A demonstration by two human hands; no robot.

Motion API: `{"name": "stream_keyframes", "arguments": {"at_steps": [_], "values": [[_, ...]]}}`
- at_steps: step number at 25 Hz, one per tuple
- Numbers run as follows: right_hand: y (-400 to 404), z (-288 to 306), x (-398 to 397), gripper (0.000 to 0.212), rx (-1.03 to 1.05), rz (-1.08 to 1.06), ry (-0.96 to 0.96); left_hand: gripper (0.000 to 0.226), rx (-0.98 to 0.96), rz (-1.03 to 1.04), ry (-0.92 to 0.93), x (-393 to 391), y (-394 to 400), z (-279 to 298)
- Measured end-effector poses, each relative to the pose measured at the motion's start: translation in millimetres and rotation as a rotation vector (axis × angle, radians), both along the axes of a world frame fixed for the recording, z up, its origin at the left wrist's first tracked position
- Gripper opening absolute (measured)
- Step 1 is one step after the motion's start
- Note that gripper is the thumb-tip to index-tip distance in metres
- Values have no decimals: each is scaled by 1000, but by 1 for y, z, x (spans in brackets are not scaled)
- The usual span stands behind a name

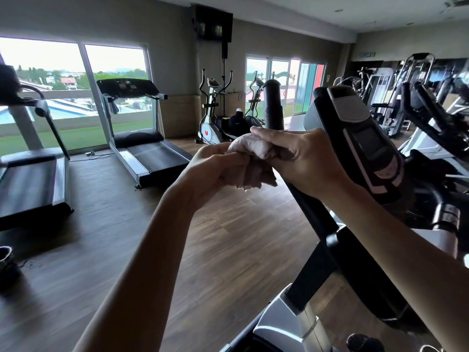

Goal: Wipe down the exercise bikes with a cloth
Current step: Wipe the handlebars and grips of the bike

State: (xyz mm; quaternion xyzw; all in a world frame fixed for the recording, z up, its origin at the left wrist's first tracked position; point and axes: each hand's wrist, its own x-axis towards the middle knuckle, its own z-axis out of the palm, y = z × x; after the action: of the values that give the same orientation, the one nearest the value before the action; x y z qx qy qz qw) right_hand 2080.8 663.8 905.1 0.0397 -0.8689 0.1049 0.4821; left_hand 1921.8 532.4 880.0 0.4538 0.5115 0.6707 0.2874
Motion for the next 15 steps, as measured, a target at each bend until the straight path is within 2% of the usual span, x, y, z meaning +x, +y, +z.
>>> {"name": "stream_keyframes", "arguments": {"at_steps": [3,6,8,10,12,15], "values": [[0,5,17,56,-53,117,-190,47,75,83,75,-4,1,2],[6,16,28,57,-19,112,-195,48,102,29,64,2,5,6],[9,20,28,76,35,65,-288,47,127,-63,99,7,10,13],[10,19,26,94,51,18,-389,47,128,11,212,13,20,25],[14,15,23,100,58,-94,-318,46,108,185,291,22,32,39],[17,7,14,92,65,-206,-117,48,38,393,425,25,40,61]]}}
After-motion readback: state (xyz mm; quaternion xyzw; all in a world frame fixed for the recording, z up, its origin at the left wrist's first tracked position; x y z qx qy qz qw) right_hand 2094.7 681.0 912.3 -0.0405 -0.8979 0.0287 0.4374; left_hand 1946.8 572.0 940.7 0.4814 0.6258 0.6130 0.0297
